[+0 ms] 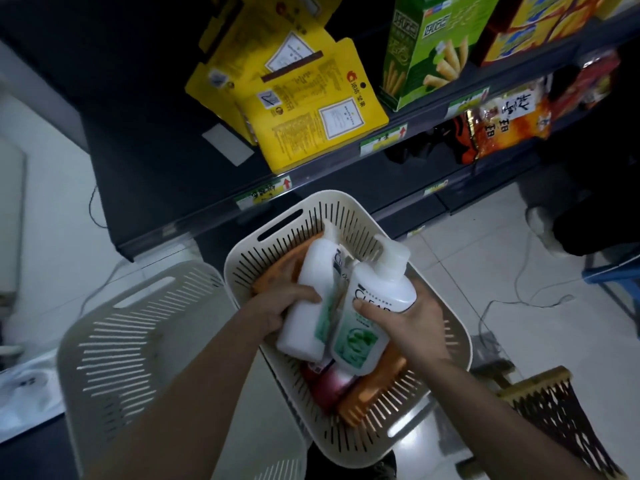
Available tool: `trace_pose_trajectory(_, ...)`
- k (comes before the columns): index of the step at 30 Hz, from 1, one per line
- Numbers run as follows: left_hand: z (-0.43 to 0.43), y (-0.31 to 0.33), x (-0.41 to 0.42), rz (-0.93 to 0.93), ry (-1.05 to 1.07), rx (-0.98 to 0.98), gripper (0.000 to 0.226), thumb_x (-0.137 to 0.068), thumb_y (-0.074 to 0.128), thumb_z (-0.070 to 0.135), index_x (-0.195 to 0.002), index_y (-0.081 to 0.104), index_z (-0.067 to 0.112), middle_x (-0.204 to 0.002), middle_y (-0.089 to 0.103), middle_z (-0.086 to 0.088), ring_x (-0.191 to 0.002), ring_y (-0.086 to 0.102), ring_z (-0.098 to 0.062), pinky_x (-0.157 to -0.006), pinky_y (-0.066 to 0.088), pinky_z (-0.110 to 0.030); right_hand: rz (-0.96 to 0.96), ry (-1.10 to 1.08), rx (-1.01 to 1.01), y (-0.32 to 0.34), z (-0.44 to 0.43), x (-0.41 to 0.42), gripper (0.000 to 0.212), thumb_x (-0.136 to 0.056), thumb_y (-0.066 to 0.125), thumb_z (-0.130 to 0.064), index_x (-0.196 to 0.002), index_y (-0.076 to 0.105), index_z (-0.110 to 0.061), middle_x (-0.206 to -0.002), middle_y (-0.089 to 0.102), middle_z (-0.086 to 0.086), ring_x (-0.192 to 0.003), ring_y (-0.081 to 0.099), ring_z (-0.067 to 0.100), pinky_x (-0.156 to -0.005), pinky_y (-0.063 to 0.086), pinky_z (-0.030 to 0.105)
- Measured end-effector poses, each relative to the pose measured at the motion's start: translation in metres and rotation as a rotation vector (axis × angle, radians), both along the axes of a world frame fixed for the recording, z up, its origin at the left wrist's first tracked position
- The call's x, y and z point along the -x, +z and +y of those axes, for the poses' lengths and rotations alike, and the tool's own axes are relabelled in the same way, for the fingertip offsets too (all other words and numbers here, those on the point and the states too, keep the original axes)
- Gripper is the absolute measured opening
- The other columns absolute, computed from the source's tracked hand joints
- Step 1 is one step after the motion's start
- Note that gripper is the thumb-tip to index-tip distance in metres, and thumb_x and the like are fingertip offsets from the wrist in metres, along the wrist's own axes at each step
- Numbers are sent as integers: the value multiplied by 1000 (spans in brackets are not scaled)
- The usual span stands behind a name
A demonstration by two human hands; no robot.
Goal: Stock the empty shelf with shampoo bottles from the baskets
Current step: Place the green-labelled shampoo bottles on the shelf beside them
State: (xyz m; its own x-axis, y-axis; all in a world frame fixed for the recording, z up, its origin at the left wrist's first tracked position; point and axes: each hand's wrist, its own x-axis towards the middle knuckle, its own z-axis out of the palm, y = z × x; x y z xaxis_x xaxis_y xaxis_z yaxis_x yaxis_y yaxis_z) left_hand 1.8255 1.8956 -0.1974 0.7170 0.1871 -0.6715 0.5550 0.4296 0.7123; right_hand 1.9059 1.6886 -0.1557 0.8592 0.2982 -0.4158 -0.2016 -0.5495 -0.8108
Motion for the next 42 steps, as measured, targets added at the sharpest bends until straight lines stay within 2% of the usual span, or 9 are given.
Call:
trace_pose_trajectory(5, -8, 56, 25, -104, 91, 276, 93, -46, 81, 9, -134, 50, 9, -110, 67, -22, -91, 68, -38, -72, 57, -46, -44, 74, -4, 16, -7, 5, 50, -53, 92, -44, -94, 64, -39, -96, 73, -12, -92, 70, 12, -80, 58, 41)
trace_pose_trajectory(9, -33, 106, 46, -89, 255, 299, 35, -66, 69, 31, -89, 72, 5, -79, 74, -17, -64, 72, -28, -52, 58, -36, -75, 126, -58, 41, -12, 13, 59, -51, 92, -45, -104, 69, -32, -98, 75, -10, -91, 70, 8, -81, 59, 43)
trace_pose_trajectory(13, -53, 130, 83, -101, 370, 206, 63, -47, 91, 32, -99, 68, 7, -87, 74, -18, -72, 72, -31, -63, 59, -40, -111, 231, -139, 72, -16, 26, 73, -41, 87, -60, -106, 68, -31, -98, 75, -9, -92, 70, 11, -83, 59, 42)
trace_pose_trajectory(19, -97, 177, 168, -205, 505, 86, 83, -30, 94, 31, -105, 68, 6, -93, 72, -21, -75, 71, -33, -66, 58, -41, -127, 423, -254, 131, -22, 66, 72, -44, 90, -52, -105, 58, -32, -99, 70, -8, -90, 69, 15, -77, 59, 43)
trace_pose_trajectory(22, -120, 197, 218, -227, 650, 17, 79, -32, 94, 31, -104, 70, 7, -97, 72, -21, -79, 71, -34, -72, 57, -43, -148, 538, -293, 152, -20, 99, 81, -35, 86, -60, -103, 52, -32, -100, 66, -8, -92, 67, 17, -79, 57, 49)
trace_pose_trajectory(27, -162, 232, 306, -204, 917, -62, 38, -69, 73, 28, -101, 71, 7, -93, 73, -18, -74, 71, -32, -75, 57, -43, -136, 782, -371, 178, -16, 170, 68, -41, 90, -51, -96, 55, -33, -95, 68, -13, -90, 66, 14, -79, 58, 46)
trace_pose_trajectory(31, -195, 256, 381, -282, 1060, -134, 68, -36, 94, 24, -97, 72, 4, -94, 72, -22, -74, 71, -34, -67, 59, -44, -86, 985, -415, 194, -5, 238, 70, -36, 89, -54, -95, 57, -34, -94, 71, -13, -88, 69, 12, -80, 58, 48)
trace_pose_trajectory(37, -233, 279, 490, -298, 1319, -378, 84, -41, 91, 27, -113, 63, -5, -104, 69, -29, -84, 70, -38, -71, 58, -44, -13, 1244, -455, 214, 16, 351, 63, -36, 92, -47, -89, 61, -31, -88, 74, -8, -81, 73, 14, -76, 61, 47)
trace_pose_trajectory(42, -254, 304, 579, -230, 1532, -576, 52, -64, 84, 16, -107, 66, -5, -96, 72, -26, -74, 72, -32, -62, 59, -37, 19, 1412, -481, 231, 37, 452, 59, -40, 95, -40, -90, 65, -31, -88, 75, -6, -83, 73, 14, -79, 60, 46)
